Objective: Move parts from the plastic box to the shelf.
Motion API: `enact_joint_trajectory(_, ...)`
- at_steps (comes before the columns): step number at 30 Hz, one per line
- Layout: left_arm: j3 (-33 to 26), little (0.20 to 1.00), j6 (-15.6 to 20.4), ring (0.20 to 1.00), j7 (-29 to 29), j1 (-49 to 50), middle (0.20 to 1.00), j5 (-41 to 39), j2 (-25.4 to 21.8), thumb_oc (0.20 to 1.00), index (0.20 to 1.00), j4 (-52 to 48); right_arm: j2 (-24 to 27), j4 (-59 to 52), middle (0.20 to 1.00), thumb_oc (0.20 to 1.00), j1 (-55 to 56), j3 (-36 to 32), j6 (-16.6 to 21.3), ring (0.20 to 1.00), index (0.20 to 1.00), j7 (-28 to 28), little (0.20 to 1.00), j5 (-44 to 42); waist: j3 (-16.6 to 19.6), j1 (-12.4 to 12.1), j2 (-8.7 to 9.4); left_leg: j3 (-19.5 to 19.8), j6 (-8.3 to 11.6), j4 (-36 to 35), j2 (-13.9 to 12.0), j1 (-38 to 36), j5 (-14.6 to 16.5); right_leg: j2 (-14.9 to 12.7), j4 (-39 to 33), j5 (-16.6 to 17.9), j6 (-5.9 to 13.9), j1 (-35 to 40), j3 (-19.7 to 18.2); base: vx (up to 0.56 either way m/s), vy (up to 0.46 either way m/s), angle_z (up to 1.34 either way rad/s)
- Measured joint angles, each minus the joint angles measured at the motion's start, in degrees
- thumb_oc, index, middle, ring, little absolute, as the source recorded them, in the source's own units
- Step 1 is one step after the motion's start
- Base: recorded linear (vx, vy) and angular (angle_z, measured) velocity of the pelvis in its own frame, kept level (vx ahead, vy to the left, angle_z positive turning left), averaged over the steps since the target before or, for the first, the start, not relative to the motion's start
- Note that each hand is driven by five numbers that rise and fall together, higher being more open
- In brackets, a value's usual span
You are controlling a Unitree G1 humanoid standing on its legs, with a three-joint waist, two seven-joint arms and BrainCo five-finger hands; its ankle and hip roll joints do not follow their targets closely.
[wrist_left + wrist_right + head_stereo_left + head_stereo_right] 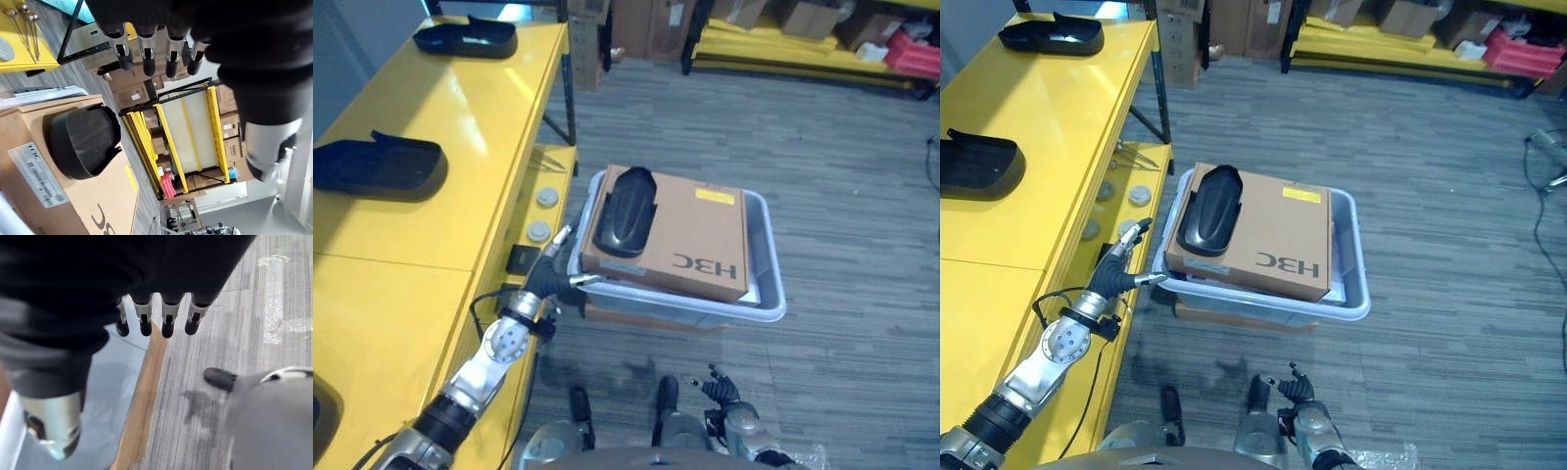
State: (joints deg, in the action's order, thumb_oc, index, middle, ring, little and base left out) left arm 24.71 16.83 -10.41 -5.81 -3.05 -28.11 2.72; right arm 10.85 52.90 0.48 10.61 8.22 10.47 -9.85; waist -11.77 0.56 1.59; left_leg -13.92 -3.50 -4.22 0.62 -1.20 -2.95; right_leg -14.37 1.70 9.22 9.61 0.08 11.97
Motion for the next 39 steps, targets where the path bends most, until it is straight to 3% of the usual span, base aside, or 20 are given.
enact_joint_trajectory(1, -0.62, 1.0, 0.04, 1.0, -0.46, 0.32, 1.0, -0.08, 0.23, 1.0, 1.0, 0.03, 0.01, -6.6, 1.0, 1.0, 4.18, 0.33, 0.52, 1.0, 1.0, -0.06, 1.0, -0.36, 0.29, -0.17, 1.15, 0.75, 1.23, -0.29, 0.41, 0.02, -0.92, 0.72, -1.24, -1.23, 0.48, 2.4, -5.82, -0.02, -0.051, 0.11)
enact_joint_trajectory(2, -1.83, 1.0, 0.03, 1.0, -0.76, 1.58, 1.0, -0.14, 0.27, 1.0, 1.0, 0.29, 0.37, -10.44, 1.0, 1.0, 4.06, 1.94, 1.26, 1.0, 1.0, -0.25, 1.0, -1.28, 0.17, 0.14, 1.61, 0.22, 2.23, -0.32, 0.36, 0.2, -1.42, 0.56, -3.28, -2.21, 1.6, 3.08, -6.67, -0.05, -0.063, -0.08)
enact_joint_trajectory(4, -2.35, 1.0, 0.02, 1.0, -0.95, 2.77, 1.0, -0.18, 0.18, 1.0, 1.0, 0.29, 0.74, -12.92, 1.0, 1.0, 4.17, 2.72, 2.13, 1.0, 1.0, -0.5, 1.0, -1.29, 0.2, 0.08, 1.93, -1.06, 3.06, -0.36, 0.41, 0.36, -1.6, 0.59, -5.46, -3.52, 1.54, 3.42, -6.36, -0.03, -0.076, -0.36)
enact_joint_trajectory(6, -2.36, 1.0, 0.08, 1.0, -0.93, 3.92, 1.0, -0.26, 1.55, 1.0, 1.0, 0.74, 1.59, -14.75, 1.0, 1.0, 3.21, 2.96, 2.24, 1.0, 1.0, -0.56, 1.0, -1.17, 0.32, 0.55, 1.08, -1.66, 4.15, -0.71, -0.31, 1.34, -2.04, 1.2, -6.46, -4.61, 1.46, 2.85, -6.15, 0.02, -0.178, -0.13)
enact_joint_trajectory(7, -2.44, 1.0, 0.74, 1.0, -0.93, 5.1, 1.0, -0.4, 5.24, 1.0, 1.0, 3.03, 3.57, -22.64, 1.0, 1.0, 6.16, 2.79, 2.15, 1.0, 1.0, -0.65, 1.0, -1.38, 0.85, 1.56, -0.48, 0.06, 5.02, -0.71, -1.43, 2.57, -2.83, 2.52, -6.61, -4.97, 0.85, 2.45, -5.24, 0.02, -0.098, 0.27)
enact_joint_trajectory(10, -2.02, 1.0, 0.48, 1.0, -1.29, 6.88, 1.0, -0.62, 6.83, 1.0, 1.0, 5.87, 5.94, -28.11, 1.0, 1.0, 7.31, 2.75, 3.39, 1.0, 1.0, -1.87, 1.0, -1.55, 1.2, 2.1, -1.08, 1.58, 5.75, -0.69, -3.27, 3.37, -3.59, 4.48, -6.55, -5.33, -0.29, 2.42, -4.09, 0.05, -0.122, 0.2)
enact_joint_trajectory(14, -0.09, 1.0, -0.01, 1.0, -1.35, 7.79, 1.0, 1.44, 6.95, 1.0, 1.0, 14.52, 12.78, -47.49, 1.0, 1.0, 8.11, 2.66, 4.48, 1.0, 1.0, -1.96, 1.0, -0.71, 1.98, 3.75, -2.76, 3.56, 5.46, -0.69, -3.55, 4.1, -4.47, 4.84, -6.84, -5.56, -0.73, 2.78, -2.04, 0.04, -0.051, 0.24)
enact_joint_trajectory(17, 0.2, 1.0, -0.63, 1.0, -1.27, 10.13, 1.0, 2.33, 7.8, 1.0, 1.0, 19.22, 12.78, -52.69, 1.0, 1.0, 4.22, 2.15, 8.0, 1.0, 1.0, -2.07, 1.0, 1.02, 2.66, 3.45, -3.57, 3.59, 5.44, -0.7, -3.38, 4.06, -4.46, 4.79, -6.84, -5.6, -0.71, 2.99, -1.91, 0.04, -0.023, 0.02)
enact_joint_trajectory(21, 2.56, 1.0, -1.62, 1.0, -0.88, 10.74, 1.0, 3.41, 8.9, 1.0, 1.0, 22.89, 11.85, -48.35, 1.0, 1.0, -1.89, 2.32, 7.8, 1.0, 1.0, -0.88, 1.0, 1.31, 2.92, 1.41, -3.96, 4.29, 5.36, -0.48, -3.07, 4.47, -4.52, 4.63, -6.68, -5.6, -0.73, 2.98, -1.26, -0.03, -0.01, 0.09)
enact_joint_trajectory(25, 7.07, 1.0, -2.54, 1.0, 1.37, 7.43, 1.0, 3.2, 9.08, 1.0, 1.0, 27.55, 11.76, -37.99, 1.0, 1.0, -17.56, 4.75, 6.15, 1.0, 1.0, 4.36, 1.0, 1.97, 2.83, 0.85, -4.21, 5.71, 5.1, -0.35, -3.4, 9.56, -6.39, 5.21, -6.46, -4.32, -0.98, -1.4, -0.21, -0.1, -0.021, 0.15)
enact_joint_trajectory(26, 7.61, 1.0, -3.04, 1.0, 1.87, 7.28, 1.0, 3.16, 9.16, 1.0, 1.0, 28.15, 11.78, -36.51, 1.0, 1.0, -20.1, 4.76, 5.76, 1.0, 1.0, 5.35, 1.0, 2.81, 2.66, -0.24, -4.19, 6.21, 4.88, -0.36, -3.36, 10.66, -6.96, 5.35, -6.44, -4.05, -1.02, -1.99, 0.33, -0.1, -0.021, 0.24)
enact_joint_trajectory(29, 8.93, 1.0, -3.34, 1.0, 2.03, 5.55, 1.0, 3.1, 8.96, 1.0, 1.0, 31.19, 12.68, -27.02, 1.0, 1.0, -32.99, 4.46, 2.93, 1.0, 1.0, 10.58, 1.0, 7.66, -0.25, -2.08, -3.81, 7.66, 5.32, -0.36, -3.54, 12.31, -7.47, 5.65, -6.72, -4.09, -0.88, -3.12, 1.6, -0.05, 0.006, 0.24)
enact_joint_trajectory(31, 8.73, 1.0, -3.3, 1.0, 1.84, 5.16, 1.0, 3.09, 8.82, 1.0, 1.0, 32.9, 14.62, -25.68, 1.0, 1.0, -38.17, 4.39, 2.25, 1.0, 1.0, 12.75, 1.0, 9.48, -1.89, -4.12, -3.32, 7.86, 5.32, -0.35, -3.52, 13.76, -7.8, 5.75, -6.69, -3.91, -1.07, -4.26, 1.62, -0.07, 0.004, 0.08)
enact_joint_trajectory(39, 0.7, 1.0, -3.74, 1.0, -2.77, 0.43, 1.0, 1.99, 7.18, 1.0, 1.0, 44.19, 20.98, -11.29, 1.0, 1.0, -56.18, 4.17, 1.23, 1.0, 1.0, 19.4, 1.0, 12.54, -9.65, -7.02, -1.14, 10.38, 4.38, -0.31, -2.97, 20.34, -9.98, 5.74, -6.46, -2.39, -1.26, -9.34, 3.68, -0.03, 0.028, 0.15)
